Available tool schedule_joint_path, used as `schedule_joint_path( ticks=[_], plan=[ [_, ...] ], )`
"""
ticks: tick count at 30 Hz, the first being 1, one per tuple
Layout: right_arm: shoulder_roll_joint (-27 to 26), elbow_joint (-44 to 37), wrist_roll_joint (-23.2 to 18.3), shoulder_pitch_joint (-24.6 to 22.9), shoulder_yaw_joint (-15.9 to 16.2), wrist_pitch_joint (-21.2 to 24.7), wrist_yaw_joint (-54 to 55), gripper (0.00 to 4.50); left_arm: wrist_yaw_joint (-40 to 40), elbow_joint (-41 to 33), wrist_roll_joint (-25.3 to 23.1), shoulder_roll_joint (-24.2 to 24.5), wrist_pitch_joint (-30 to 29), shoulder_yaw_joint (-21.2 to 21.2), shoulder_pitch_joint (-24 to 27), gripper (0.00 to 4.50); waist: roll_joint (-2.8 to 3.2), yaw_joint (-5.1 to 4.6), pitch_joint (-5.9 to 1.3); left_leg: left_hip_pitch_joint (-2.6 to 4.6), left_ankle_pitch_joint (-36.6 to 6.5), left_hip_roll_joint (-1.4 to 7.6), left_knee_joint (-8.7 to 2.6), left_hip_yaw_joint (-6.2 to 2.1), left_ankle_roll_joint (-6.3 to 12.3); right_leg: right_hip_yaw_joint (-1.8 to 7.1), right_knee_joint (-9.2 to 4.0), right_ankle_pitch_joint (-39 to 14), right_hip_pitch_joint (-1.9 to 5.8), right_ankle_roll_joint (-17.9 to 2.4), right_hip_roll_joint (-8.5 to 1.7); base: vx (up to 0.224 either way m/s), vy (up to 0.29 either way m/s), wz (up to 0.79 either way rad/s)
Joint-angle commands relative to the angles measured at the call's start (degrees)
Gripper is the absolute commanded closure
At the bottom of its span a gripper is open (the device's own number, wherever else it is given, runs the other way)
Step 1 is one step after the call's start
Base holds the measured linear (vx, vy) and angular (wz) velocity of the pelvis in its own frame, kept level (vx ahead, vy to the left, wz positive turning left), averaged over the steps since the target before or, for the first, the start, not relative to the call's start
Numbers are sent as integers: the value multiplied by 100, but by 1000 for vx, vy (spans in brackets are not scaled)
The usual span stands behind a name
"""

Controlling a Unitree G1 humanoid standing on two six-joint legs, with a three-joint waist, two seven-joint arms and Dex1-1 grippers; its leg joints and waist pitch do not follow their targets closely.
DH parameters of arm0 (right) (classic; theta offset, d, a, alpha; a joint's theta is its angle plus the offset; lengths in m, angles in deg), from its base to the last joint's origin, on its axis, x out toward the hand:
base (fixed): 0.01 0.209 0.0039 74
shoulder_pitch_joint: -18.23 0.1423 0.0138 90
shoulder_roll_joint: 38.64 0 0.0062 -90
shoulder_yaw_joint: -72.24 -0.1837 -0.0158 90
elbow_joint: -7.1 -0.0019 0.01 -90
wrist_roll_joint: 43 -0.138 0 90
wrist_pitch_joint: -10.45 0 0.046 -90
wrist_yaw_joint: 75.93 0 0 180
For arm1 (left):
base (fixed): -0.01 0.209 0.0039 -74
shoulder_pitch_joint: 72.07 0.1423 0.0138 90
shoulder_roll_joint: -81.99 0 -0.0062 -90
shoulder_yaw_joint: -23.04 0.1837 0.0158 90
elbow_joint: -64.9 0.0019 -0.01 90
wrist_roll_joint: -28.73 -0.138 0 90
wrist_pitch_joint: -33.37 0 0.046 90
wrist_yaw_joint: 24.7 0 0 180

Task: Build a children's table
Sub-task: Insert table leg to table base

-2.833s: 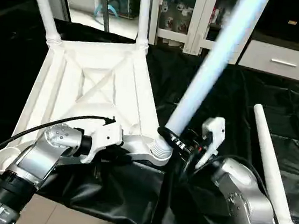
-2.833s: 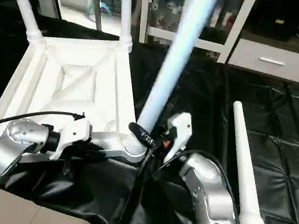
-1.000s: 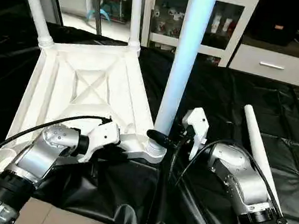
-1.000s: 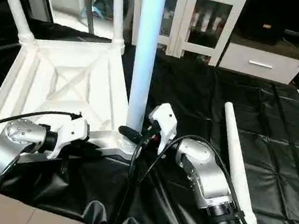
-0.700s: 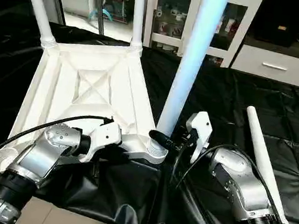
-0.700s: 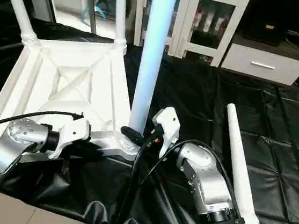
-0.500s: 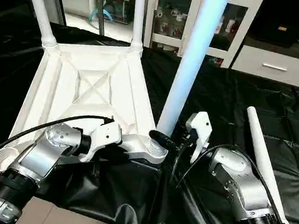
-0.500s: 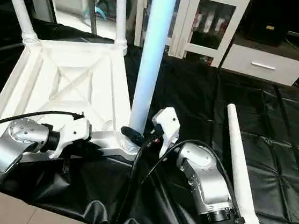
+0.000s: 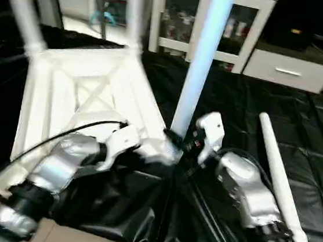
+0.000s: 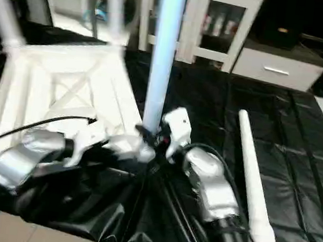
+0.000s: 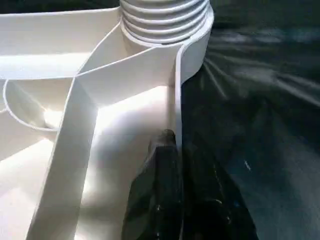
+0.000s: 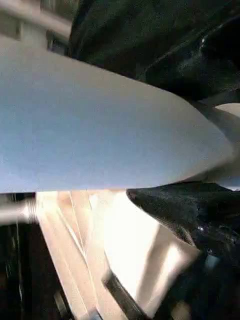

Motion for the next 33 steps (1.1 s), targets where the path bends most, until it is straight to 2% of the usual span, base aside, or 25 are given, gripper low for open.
schedule_joint_path(
  ticks=[1,3,5,6,8,9,10,11,12,13,14,16,17,18,20,23,24,25,26,27,28,29,30,32,33],
  plan=[
    [102,1115,487,-93,-355,334,897,265,-193,-293,104,-298,-210,-12,-90,450,30,-18,-150,27,-1911,406,-592,-225,-216,342,-642,-2470,52,-856,-495,0,0,0],
    [-97,1494,449,193,-505,263,1395,265,-493,-401,106,-636,-557,-5,-203,450,38,-51,-157,16,-1900,402,-590,-232,-237,328,-630,-2417,52,-889,-491,0,0,0],
    [-154,1645,435,294,-564,232,1568,265,-602,-432,93,-740,-683,-12,-247,450,31,-59,-179,-6,-1625,397,-577,-207,-183,335,-593,-1820,77,-1002,-469,0,0,0],
    [-241,1898,431,460,-663,190,1930,265,-849,-449,53,-947,-871,-45,-343,450,9,-62,-174,-22,-1604,393,-584,-205,-149,327,-596,-1778,94,-1005,-462,0,0,0],
    [-500,2567,340,892,-964,7,2823,265,-1599,-499,-52,-1559,-1354,-122,-599,450,-8,-83,-205,-7,-1415,394,-561,-197,-154,321,-567,-1548,109,-1100,-475,0,0,0],
    [-500,2567,340,892,-964,7,2823,265,-1599,-499,-52,-1559,-1354,-122,-599,450,11,-67,-223,0,-1325,388,-547,-188,-153,319,-547,-1446,120,-1110,-480,0,0,0],
    [-534,2676,368,964,-976,-56,2992,265,-1673,-523,-60,-1665,-1441,-105,-638,450,8,-55,-258,-36,-899,387,-520,-182,-97,315,-484,-818,168,-1163,-473,0,0,0],
    [-632,2851,366,1091,-1011,-185,3230,265,-1984,-507,-98,-1920,-1517,-180,-720,450,11,-42,-270,-38,-525,384,-487,-155,-30,299,-428,-90,178,-1260,-439,65,12,0],
    [-651,2876,379,1116,-1005,-226,3265,265,-2051,-489,-117,-1965,-1513,-190,-739,450,8,-23,-286,-6,-382,368,-455,-133,32,295,-403,235,166,-1327,-420,74,9,7],
    [-699,2926,405,1173,-1000,-333,3352,265,-2190,-443,-165,-2060,-1495,-204,-770,450,-19,45,-324,20,-9,341,-408,-96,227,297,-339,889,182,-1448,-408,74,9,7],
    [-747,2989,419,1239,-1010,-447,3417,265,-2262,-406,-196,-2112,-1507,-184,-795,450,-39,94,-333,-9,307,327,-393,-88,439,289,-306,1359,217,-1509,-407,64,4,7],
    [-782,3018,405,1277,-1020,-512,3392,265,-2293,-382,-204,-2124,-1506,-176,-805,450,-41,122,-338,-11,413,324,-374,-81,598,286,-289,1549,210,-1550,-413,0,0,0],
    [-807,3075,391,1316,-1035,-570,3377,265,-2318,-381,-210,-2133,-1533,-175,-809,450,-34,123,-338,-32,447,342,-376,-98,730,271,-279,1533,237,-1567,-429,0,0,0],
    [-834,3092,358,1346,-1051,-656,3304,265,-2309,-395,-235,-2089,-1536,-163,-801,450,-36,117,-332,-36,400,351,-378,-99,752,267,-287,1452,232,-1563,-436,0,0,0],
    [-893,3143,170,1456,-1176,-966,3046,265,-2258,-458,-300,-1969,-1540,-166,-758,450,-39,97,-321,-40,97,369,-395,-99,730,263,-322,986,227,-1543,-447,0,0,0],
    [-901,3039,3,1521,-1271,-1187,2744,265,-2119,-543,-321,-1806,-1468,-113,-683,450,-16,86,-302,-39,-195,381,-417,-104,647,262,-352,634,214,-1488,-446,0,0,0],
    [-868,2658,-360,1560,-1434,-1227,2162,265,-1790,-628,-299,-1529,-1223,8,-564,450,-16,85,-308,-35,-219,391,-417,-106,640,267,-346,631,214,-1482,-450,0,0,0],
    [-864,2623,-394,1563,-1448,-1220,2110,265,-1756,-634,-297,-1503,-1191,22,-554,450,-22,86,-309,-66,-213,389,-417,-117,685,268,-336,695,240,-1469,-454,0,0,0],
    [-803,2233,-730,1575,-1571,-1075,1572,265,-1457,-706,-255,-1262,-1076,119,-447,450,-25,66,-311,-63,-152,377,-403,-106,742,268,-326,844,230,-1505,-434,0,0,0],
    [-705,1820,-1090,1546,-1630,-697,1053,265,-1138,-751,-217,-1035,-809,208,-359,450,-26,68,-313,-71,-120,391,-403,-113,773,273,-314,898,242,-1512,-441,0,0,0],
    [-705,1820,-1090,1546,-1630,-697,1053,265,-1138,-751,-217,-1035,-809,208,-359,450,-8,72,-317,-68,-54,376,-393,-115,822,266,-308,962,241,-1535,-427,0,0,0],
    [-651,1620,-1278,1533,-1664,-481,758,265,-969,-773,-194,-914,-648,252,-315,450,-17,82,-323,-70,176,374,-366,-104,917,265,-279,1199,225,-1614,-418,0,0,0],
    [-544,1385,-1460,1489,-1657,-284,399,265,-821,-827,-149,-787,-665,267,-251,450,0,88,-329,-68,215,379,-360,-102,937,265,-268,1226,227,-1640,-422,0,0,0],
    [-67,505,-2137,1228,-1599,533,-643,265,7,-959,48,-311,-38,427,6,450,-8,134,-328,-54,361,405,-345,-106,1077,260,-246,1319,225,-1675,-413,0,0,0],
    [13,372,-2266,1184,-1612,671,-792,265,136,-987,85,-230,17,460,52,450,4,160,-321,-43,398,406,-341,-106,1077,254,-243,1322,210,-1669,-406,0,0,0]
  ],
)
